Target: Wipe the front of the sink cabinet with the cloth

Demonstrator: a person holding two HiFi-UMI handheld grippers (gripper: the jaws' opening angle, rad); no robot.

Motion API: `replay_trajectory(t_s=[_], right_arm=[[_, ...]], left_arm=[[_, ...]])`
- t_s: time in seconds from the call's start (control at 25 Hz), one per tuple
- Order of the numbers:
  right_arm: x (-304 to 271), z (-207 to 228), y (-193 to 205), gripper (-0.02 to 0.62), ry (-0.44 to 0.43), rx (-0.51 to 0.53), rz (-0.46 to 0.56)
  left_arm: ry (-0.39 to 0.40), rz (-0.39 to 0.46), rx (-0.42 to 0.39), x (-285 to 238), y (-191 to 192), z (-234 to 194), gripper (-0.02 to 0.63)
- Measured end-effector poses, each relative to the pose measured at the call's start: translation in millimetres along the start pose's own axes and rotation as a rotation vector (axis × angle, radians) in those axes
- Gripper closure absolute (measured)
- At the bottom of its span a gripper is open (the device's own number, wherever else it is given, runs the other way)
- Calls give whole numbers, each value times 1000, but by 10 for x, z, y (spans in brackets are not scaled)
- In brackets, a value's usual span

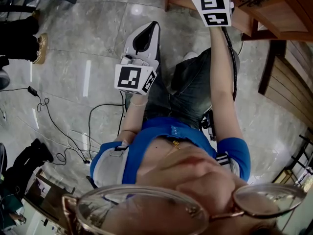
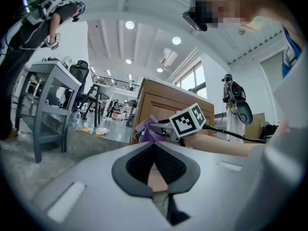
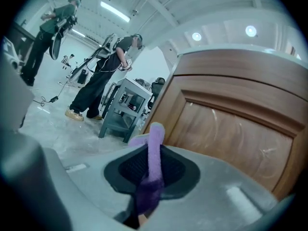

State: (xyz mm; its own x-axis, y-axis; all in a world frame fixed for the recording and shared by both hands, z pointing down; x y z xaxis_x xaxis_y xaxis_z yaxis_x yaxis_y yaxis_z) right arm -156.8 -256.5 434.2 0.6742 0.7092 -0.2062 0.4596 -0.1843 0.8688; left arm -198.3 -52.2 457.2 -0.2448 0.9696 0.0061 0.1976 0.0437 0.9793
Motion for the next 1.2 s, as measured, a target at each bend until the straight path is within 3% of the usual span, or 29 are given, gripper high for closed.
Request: replay_trajectory(t_s=[0.68, 1.2], right_arm=[[-237, -268, 0, 538, -48, 37, 11], [-452, -653, 475, 538, -141, 120, -135]], left_arm=[[-16, -1, 4, 25, -74, -67, 606], [-5, 9, 12, 61, -107, -77, 606]])
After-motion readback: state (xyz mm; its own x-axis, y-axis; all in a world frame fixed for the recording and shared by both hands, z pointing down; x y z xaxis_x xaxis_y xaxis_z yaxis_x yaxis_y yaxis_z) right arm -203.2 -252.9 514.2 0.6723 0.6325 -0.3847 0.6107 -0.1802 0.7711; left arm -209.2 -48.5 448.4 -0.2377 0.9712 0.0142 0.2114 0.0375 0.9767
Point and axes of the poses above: the fingertips, and each gripper's own axes: x backward along the fingers, z to its right, y out of its underside, the point moved 1 cm from there along x, backward along the fingers
